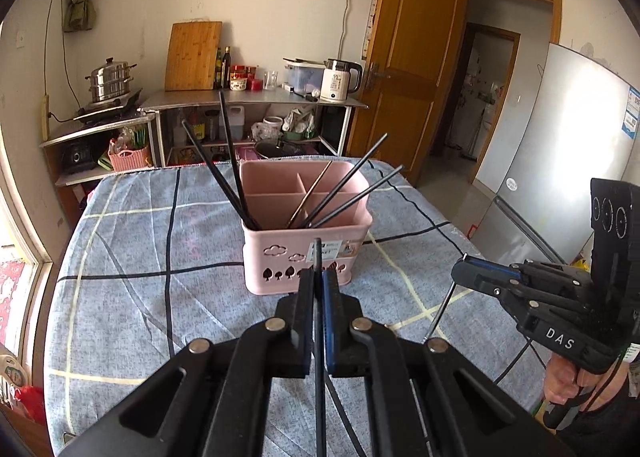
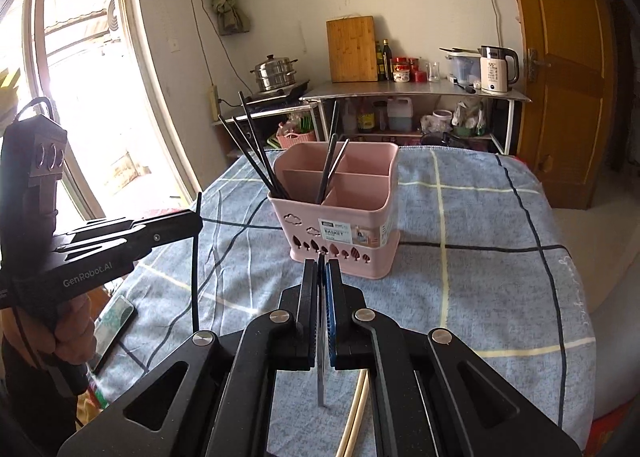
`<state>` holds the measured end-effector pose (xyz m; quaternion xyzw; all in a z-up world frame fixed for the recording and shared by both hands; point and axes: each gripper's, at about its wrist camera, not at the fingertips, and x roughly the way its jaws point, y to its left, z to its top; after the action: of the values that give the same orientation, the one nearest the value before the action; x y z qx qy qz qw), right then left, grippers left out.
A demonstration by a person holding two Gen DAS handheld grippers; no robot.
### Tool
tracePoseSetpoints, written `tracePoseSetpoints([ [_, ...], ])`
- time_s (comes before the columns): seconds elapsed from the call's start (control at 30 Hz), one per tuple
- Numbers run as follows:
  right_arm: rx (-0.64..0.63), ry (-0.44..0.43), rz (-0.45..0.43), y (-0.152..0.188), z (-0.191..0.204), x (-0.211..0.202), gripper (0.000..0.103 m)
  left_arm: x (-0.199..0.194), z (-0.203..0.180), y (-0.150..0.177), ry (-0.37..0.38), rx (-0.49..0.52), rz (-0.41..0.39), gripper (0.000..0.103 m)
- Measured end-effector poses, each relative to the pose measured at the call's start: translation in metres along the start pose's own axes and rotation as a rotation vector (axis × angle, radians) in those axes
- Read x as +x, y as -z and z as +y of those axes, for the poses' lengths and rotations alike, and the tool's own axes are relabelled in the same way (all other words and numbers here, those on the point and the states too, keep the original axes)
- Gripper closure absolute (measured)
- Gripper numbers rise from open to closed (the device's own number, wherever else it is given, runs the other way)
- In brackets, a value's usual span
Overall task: Organize utensils
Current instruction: 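Lift both chopsticks upright and carry them above the pink basket, then lower both chopsticks into the basket and open both grippers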
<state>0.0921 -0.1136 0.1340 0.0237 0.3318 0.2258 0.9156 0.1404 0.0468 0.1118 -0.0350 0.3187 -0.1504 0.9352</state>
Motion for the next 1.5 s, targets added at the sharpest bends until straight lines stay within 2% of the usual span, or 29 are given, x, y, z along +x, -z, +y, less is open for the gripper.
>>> tracePoseSetpoints([
  [0.43,-0.004,-0.002,-0.035,-0.008,-0.003,-0.011,0.100,-0.019,0.000,-0.016,0.001,0.010,-0.057,0.099],
  [0.93,-0.055,-0.015,-0.077,-0.032,0.005,-0.016,0.100,-0.021,0.011,-0.032,0.001,-0.005,-0.061,0.099],
  [1.27,-0.101,-0.044,-0.112,-0.062,0.021,-0.014,0.100,-0.028,0.019,-0.062,-0.009,-0.009,-0.081,0.099],
  [1.5,-0.104,-0.072,-0.162,-0.092,0.027,-0.014,0.100,-0.038,0.022,-0.096,-0.021,0.000,-0.124,0.099],
])
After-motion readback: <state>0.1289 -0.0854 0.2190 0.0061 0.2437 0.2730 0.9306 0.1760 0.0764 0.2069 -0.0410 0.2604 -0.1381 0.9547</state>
